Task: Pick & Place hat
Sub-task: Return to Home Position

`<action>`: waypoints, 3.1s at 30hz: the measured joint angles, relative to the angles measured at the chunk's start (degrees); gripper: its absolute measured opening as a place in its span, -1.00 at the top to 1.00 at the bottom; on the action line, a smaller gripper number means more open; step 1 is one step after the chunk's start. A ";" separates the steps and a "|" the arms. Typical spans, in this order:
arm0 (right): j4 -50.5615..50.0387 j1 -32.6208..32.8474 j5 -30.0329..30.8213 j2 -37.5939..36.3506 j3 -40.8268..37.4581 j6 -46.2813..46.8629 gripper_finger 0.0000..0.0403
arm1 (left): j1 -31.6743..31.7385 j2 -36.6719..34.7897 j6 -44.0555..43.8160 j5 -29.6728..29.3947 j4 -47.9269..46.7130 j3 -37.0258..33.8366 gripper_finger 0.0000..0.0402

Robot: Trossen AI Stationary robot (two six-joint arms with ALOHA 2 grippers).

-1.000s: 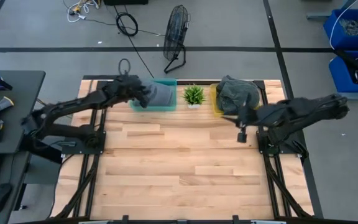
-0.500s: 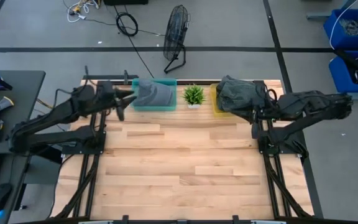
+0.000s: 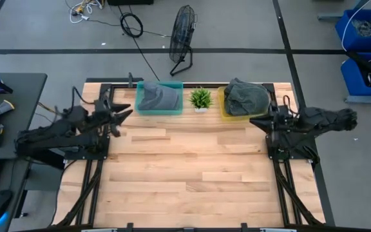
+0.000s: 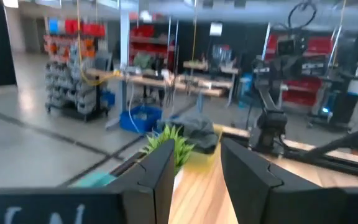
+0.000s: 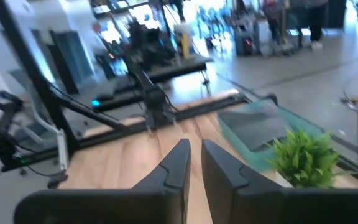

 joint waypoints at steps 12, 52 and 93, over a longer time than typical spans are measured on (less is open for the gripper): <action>4.77 -0.02 -1.61 -15.63 -12.51 -6.94 0.77 | -0.05 -6.66 3.00 -1.38 21.90 -18.83 0.34; 32.03 -0.02 -0.97 -15.97 -33.13 -17.78 0.77 | 0.03 -6.19 -6.50 -1.83 18.18 -23.58 0.34; 25.13 0.00 -2.97 -14.88 -32.93 -16.34 0.77 | 0.04 -6.19 -6.53 -1.85 18.20 -23.62 0.34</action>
